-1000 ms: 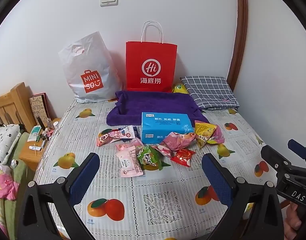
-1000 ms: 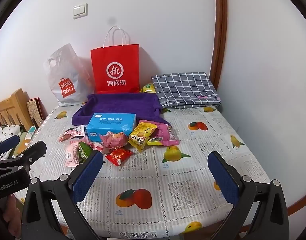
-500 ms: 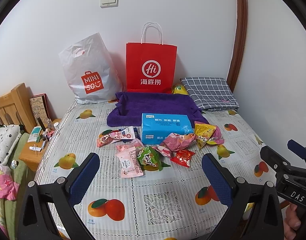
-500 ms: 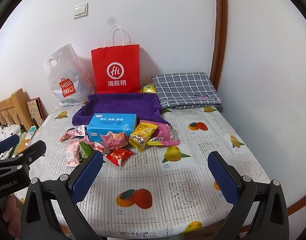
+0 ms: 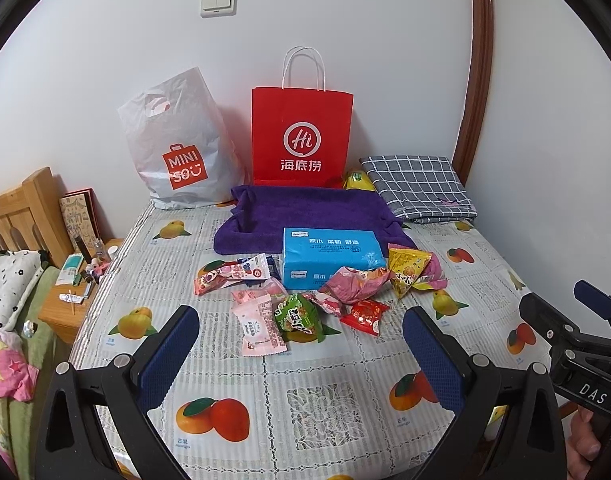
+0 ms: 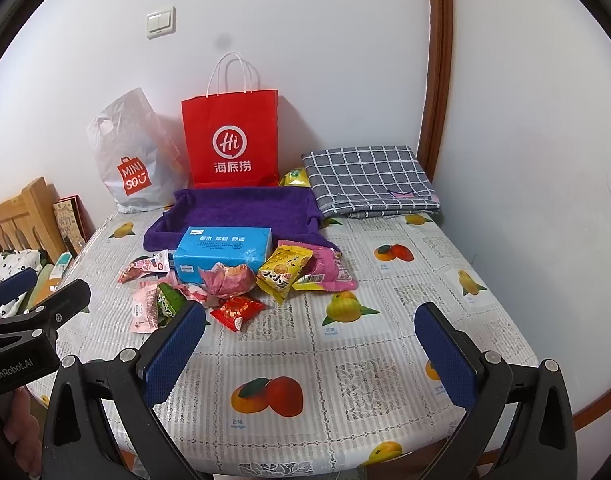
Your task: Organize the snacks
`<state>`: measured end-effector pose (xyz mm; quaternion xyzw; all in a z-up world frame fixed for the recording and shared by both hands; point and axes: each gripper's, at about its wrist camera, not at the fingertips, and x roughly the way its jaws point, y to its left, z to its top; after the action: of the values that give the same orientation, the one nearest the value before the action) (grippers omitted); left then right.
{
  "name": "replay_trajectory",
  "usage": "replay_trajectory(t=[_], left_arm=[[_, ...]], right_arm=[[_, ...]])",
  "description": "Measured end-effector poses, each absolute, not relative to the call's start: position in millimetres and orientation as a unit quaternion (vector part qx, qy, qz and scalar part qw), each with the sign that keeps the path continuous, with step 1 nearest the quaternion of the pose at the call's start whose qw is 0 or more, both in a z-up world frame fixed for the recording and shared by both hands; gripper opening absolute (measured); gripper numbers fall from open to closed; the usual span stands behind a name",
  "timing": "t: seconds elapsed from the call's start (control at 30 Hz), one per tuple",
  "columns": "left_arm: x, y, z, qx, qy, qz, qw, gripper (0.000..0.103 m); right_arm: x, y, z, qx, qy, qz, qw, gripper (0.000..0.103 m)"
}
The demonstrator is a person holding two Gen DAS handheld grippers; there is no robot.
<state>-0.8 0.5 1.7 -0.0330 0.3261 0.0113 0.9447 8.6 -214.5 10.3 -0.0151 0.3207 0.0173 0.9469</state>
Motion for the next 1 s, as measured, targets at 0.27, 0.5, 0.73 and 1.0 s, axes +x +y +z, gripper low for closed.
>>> replay_trajectory(t=[0.27,0.5,0.73,1.0], left_arm=[[0.5,0.2,7.0,-0.031,0.326,0.013,0.945,0.102],[-1.9,0.4,11.2,-0.033,0.329,0.012,0.944,0.102],[1.5,2.6,14.2,-0.039,0.331,0.007,0.943,0.102],[8.4,7.3,4.7,-0.029,0.335,0.010,0.942,0.102]], right_arm=[[6.8,-217.8,11.1,-0.010,0.319,0.015,0.948,0.103],[7.4,-215.2,10.9,-0.012,0.319,0.015,0.948,0.103],[8.3,-210.5,11.4,-0.017,0.316,0.018,0.948,0.103],[14.3,-206.5,4.2,-0.016,0.318,0.024,0.948,0.103]])
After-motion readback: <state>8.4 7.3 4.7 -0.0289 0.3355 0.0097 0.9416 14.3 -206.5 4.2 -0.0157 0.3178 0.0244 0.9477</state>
